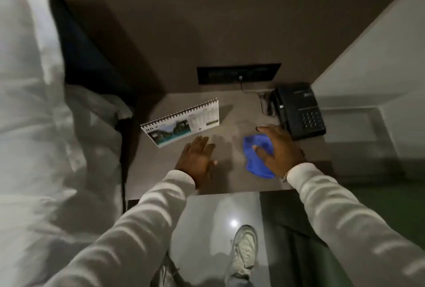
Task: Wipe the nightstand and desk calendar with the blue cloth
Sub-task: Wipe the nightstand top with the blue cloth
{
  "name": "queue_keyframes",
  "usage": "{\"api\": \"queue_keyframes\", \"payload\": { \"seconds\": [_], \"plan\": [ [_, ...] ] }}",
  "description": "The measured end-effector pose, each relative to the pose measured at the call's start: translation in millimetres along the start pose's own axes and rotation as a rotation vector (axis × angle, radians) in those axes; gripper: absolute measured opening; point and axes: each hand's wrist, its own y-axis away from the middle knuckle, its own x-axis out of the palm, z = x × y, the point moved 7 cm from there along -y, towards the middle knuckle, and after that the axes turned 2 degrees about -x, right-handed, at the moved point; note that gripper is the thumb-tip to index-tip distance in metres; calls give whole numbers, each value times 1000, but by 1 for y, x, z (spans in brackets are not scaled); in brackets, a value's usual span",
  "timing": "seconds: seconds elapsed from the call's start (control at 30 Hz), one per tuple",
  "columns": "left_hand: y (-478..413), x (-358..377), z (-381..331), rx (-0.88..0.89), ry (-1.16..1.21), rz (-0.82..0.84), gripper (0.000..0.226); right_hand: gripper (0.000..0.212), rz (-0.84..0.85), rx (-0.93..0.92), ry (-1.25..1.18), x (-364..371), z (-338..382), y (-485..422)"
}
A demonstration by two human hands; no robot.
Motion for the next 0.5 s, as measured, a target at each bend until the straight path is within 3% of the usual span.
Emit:
{"api": "queue_keyframes", "payload": {
  "seconds": [0.1,0.23,0.5],
  "plan": [
    [-17,59,23,-32,-37,21,62,50,-10,-34,125,44,-34,-16],
    [-23,107,38,-53,-49,-89,60,57,-29,47,314,89,-71,-26],
    [-27,133,48,-38,-137,-257,64,57,-188,81,419,122,-87,-27]
  ]
}}
